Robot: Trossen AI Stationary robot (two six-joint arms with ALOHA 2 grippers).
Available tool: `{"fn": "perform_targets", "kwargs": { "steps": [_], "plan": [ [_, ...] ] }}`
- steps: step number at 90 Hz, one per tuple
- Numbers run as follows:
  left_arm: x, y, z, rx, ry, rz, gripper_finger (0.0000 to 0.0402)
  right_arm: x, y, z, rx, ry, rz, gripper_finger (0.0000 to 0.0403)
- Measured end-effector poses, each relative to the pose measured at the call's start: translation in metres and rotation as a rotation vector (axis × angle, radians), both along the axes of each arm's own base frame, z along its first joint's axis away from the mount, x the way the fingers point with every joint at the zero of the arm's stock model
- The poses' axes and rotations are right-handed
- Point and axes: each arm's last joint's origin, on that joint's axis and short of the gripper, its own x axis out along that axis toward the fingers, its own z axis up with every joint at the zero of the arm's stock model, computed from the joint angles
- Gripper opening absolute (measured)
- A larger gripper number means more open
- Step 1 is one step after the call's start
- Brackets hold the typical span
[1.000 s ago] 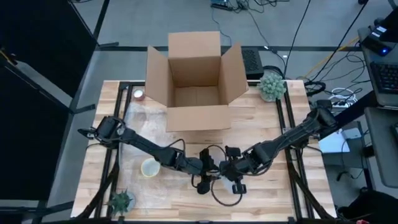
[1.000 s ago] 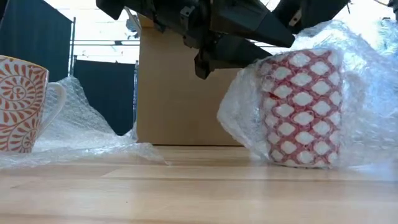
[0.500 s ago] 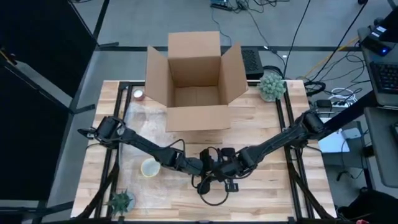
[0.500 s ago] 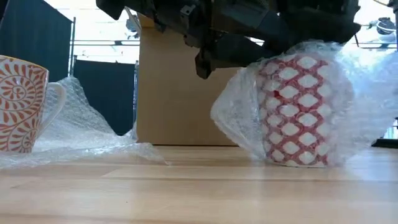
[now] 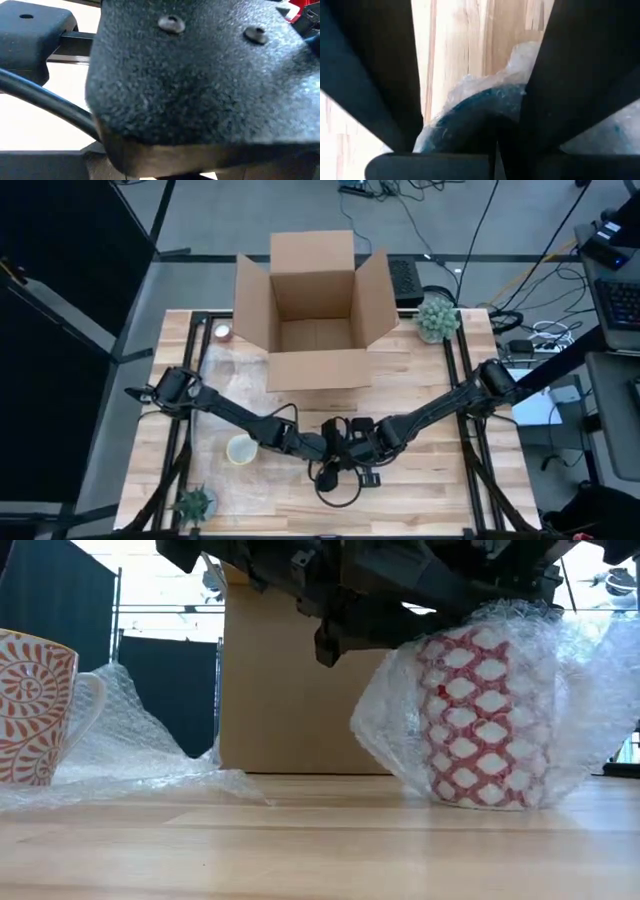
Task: Wrap mug
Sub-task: Wrap the red mug with the bubble wrap
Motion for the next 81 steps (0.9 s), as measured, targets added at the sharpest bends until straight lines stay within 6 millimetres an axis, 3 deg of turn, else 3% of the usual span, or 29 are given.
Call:
{"fn": "perform_targets", "kwargs": {
  "steps": [30, 43, 59, 81],
  "plan": [
    [0.0, 0.0, 0.0, 0.002, 0.006, 0.0, 0.017, -0.023, -0.008, 0.059, 0.067, -0.135, 0.0, 0.0],
    [0.0, 0.0, 0.0, 0.002, 0.006, 0.0, 0.017, -0.027, -0.019, 0.075, 0.016, -0.207, -0.073, 0.0],
    [0.0, 0.0, -0.001, 0.003, 0.008, 0.0, 0.017, -0.019, -0.027, 0.07, -0.051, -0.228, -0.117, 0.0],
    [-0.001, 0.0, -0.001, 0.005, 0.014, -0.004, 0.017, -0.011, -0.022, 0.05, -0.066, -0.165, -0.085, 0.0]
  ]
}}
